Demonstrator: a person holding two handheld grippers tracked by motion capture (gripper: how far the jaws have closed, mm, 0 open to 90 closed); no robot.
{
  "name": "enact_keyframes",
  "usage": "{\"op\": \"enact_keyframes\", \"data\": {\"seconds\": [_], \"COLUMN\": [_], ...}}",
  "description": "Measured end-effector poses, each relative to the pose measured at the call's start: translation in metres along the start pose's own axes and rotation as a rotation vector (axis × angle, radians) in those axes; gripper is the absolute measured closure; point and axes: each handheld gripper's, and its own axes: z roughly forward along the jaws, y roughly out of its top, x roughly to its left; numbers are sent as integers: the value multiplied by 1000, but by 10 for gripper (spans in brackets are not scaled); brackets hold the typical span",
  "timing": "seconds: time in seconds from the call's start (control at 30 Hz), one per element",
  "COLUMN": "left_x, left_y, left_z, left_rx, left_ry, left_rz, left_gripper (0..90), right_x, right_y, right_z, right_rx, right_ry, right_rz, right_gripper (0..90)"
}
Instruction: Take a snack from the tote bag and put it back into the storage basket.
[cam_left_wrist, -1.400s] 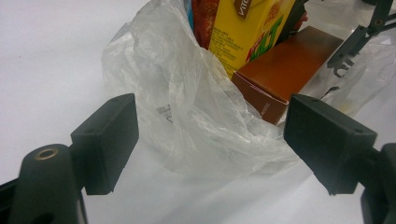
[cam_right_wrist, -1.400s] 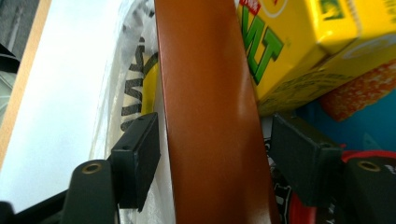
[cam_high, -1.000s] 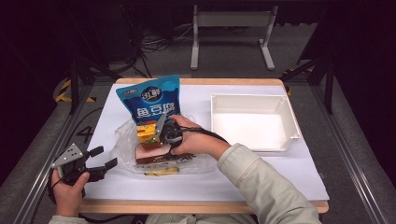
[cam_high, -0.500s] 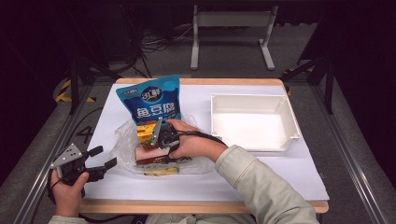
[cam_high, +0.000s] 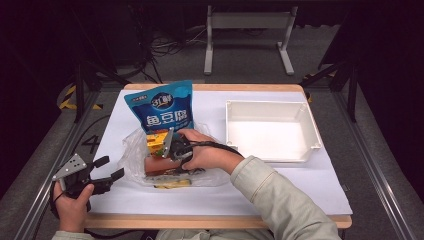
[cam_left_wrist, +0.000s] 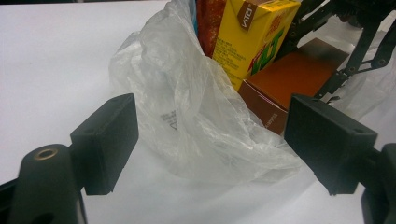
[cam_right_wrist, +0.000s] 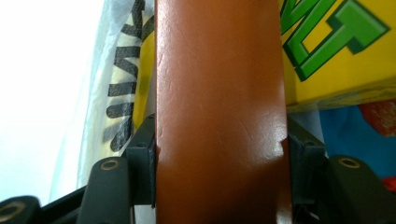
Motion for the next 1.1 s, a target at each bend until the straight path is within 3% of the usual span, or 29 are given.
{"op": "enact_keyframes", "data": {"seconds": [0.17,0.8,0.93,1.1], "left_x": [0,2,2,3], "left_y": [0,0,0,0], "left_z": [-1,1,2,4], "left_rx": [-1,-5,-5,0], "left_ry": [1,-1,-3,-6], "left_rz": [0,-10,-11,-11], "left_gripper": [184,184,182,180], "right_x": [0,-1,-2,-1], "right_y": [1,4,6,6], "right_z": [-7,-68,-82,-92], "right_rx": [-31,-213,-274,-292], "right_ry": [-18,-59,-65,-62], "right_rz": [-22,3,12,12], "right_gripper": [428,428,428,428]}}
